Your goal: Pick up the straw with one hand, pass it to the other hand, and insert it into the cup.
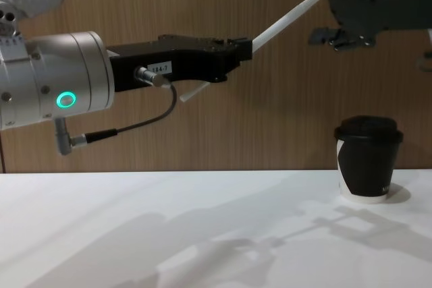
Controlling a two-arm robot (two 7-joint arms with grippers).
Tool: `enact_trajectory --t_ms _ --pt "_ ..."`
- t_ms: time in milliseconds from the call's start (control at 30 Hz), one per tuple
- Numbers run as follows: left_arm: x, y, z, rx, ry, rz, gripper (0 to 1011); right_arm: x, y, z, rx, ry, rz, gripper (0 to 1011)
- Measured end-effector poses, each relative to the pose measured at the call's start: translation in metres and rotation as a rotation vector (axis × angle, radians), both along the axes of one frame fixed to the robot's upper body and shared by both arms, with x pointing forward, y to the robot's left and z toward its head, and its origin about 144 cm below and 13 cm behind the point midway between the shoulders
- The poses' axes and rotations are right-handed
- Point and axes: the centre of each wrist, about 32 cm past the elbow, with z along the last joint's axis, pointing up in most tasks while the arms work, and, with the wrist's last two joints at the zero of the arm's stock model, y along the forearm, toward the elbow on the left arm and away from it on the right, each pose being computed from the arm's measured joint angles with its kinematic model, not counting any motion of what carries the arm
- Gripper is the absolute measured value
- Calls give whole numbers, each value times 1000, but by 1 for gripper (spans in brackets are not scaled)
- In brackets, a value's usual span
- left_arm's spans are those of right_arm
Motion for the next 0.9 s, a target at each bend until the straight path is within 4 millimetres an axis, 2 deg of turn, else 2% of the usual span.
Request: enact_trajectory --t_ms 200,300,367,400,467,500,567,600,733,900 --pt "0 0 0 0 0 0 12 2 1 0 0 -3 -5 861" --pt "0 0 0 0 0 0 13 3 1 -1 0 -4 -6 741" --pt "0 0 0 0 0 0 13 4 1 -1 0 -4 -7 702" --pt "0 0 0 0 0 0 12 4 1 -1 0 -4 -7 643" --pt "0 0 0 0 0 0 12 4 1 -1 0 -4 -8 603" --pt "0 0 0 0 0 0 13 4 1 -1 0 -4 -8 544" --pt "0 0 0 0 0 0 13 5 1 -1 1 -5 -8 504" --pt "0 0 0 0 0 0 13 5 1 -1 1 -5 -9 441" --pt "0 0 0 0 0 0 13 5 1 -1 1 -5 -9 362" --pt "0 0 0 0 0 0 13 5 1 -1 1 -5 -10 171"
